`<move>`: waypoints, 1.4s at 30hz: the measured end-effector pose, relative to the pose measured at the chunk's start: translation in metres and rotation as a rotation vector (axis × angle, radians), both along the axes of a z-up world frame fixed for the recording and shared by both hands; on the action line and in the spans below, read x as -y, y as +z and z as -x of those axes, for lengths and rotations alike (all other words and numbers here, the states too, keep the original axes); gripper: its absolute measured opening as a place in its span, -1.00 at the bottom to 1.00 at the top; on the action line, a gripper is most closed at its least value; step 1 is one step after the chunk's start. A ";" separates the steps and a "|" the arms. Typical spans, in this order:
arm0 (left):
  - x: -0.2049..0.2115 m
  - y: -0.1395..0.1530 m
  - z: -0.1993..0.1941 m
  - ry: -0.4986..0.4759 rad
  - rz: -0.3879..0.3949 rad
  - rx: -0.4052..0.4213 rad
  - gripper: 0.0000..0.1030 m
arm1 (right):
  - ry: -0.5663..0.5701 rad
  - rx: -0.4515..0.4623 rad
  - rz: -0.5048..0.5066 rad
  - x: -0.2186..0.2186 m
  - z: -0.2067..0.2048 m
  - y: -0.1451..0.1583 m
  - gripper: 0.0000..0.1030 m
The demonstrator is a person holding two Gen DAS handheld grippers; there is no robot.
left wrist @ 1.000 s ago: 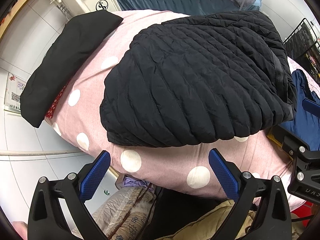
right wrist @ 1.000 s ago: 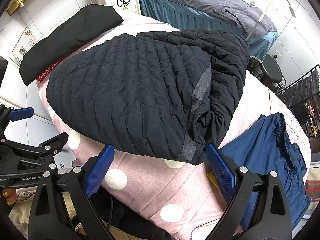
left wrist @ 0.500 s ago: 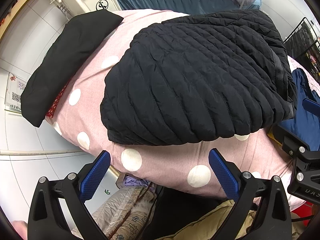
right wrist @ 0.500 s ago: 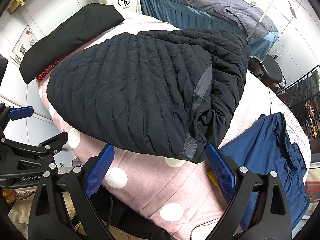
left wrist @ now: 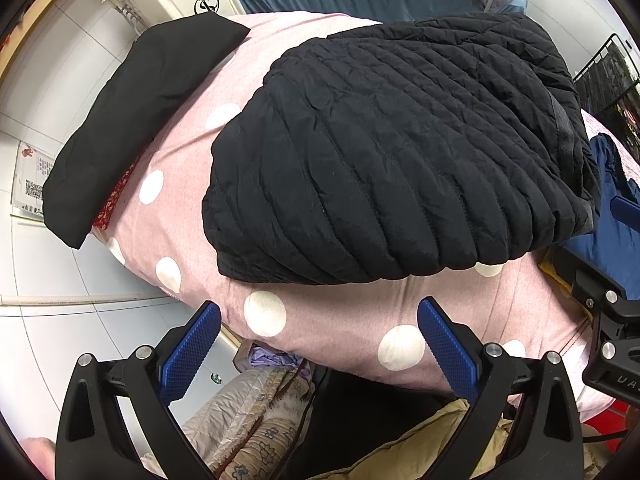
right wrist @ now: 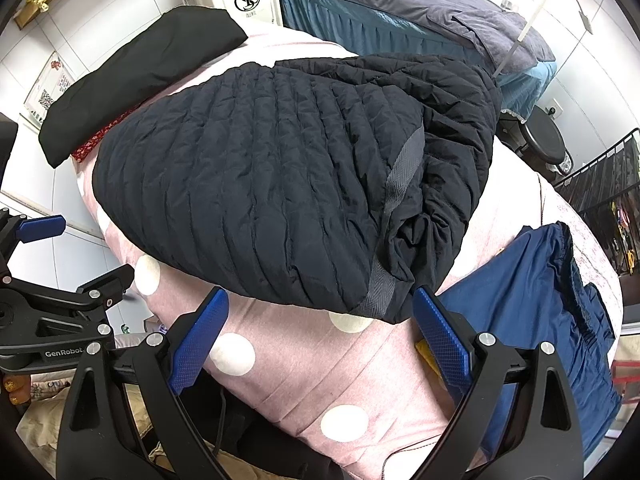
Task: Fold large clothes
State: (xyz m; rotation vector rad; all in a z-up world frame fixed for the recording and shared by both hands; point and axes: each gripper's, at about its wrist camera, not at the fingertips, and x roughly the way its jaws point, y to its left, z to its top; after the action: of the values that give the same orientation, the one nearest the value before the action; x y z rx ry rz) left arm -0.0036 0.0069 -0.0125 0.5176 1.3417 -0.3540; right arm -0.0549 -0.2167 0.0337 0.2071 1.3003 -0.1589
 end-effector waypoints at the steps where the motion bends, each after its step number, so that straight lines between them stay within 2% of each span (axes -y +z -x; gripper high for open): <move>1: 0.000 -0.001 0.000 0.001 -0.001 -0.002 0.87 | 0.000 -0.002 -0.001 0.000 0.000 0.000 0.79; 11: -0.005 -0.005 -0.011 0.035 -0.003 -0.020 0.87 | -0.013 0.013 0.009 0.007 -0.001 -0.001 0.79; 16: -0.016 -0.005 -0.024 0.091 0.020 -0.047 0.85 | -0.055 0.072 0.011 0.028 -0.004 0.006 0.79; 19: -0.033 0.005 -0.043 0.163 0.060 -0.042 0.85 | -0.081 0.116 0.015 0.046 -0.010 0.013 0.79; 22: -0.047 0.016 -0.069 0.216 0.050 0.006 0.85 | -0.088 0.157 0.037 0.066 -0.021 0.018 0.79; 28: -0.061 0.025 -0.120 0.261 0.079 0.030 0.87 | -0.115 0.214 0.020 0.116 -0.062 0.012 0.79; 31: -0.060 0.018 -0.149 0.285 0.153 -0.027 0.87 | -0.147 0.213 -0.029 0.140 -0.085 0.002 0.79; 34: -0.057 0.002 -0.177 0.297 0.230 -0.104 0.87 | -0.156 0.201 -0.033 0.155 -0.106 -0.007 0.79; 36: -0.053 -0.011 -0.194 0.299 0.247 -0.156 0.87 | -0.138 0.199 -0.033 0.159 -0.119 -0.011 0.79; 40: -0.033 -0.039 -0.224 0.280 0.329 -0.269 0.87 | -0.049 0.189 -0.010 0.155 -0.152 -0.029 0.79; 41: -0.027 -0.048 -0.228 0.273 0.345 -0.296 0.87 | -0.040 0.170 -0.010 0.154 -0.161 -0.037 0.79; 42: -0.020 -0.059 -0.232 0.263 0.350 -0.336 0.87 | -0.038 0.132 -0.001 0.152 -0.172 -0.049 0.87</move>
State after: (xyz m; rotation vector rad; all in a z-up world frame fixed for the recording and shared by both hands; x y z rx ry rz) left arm 0.2279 0.0266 -0.0715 -0.0155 1.6077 -0.4598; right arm 0.1172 -0.3686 -0.0150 0.2392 1.1659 -0.1738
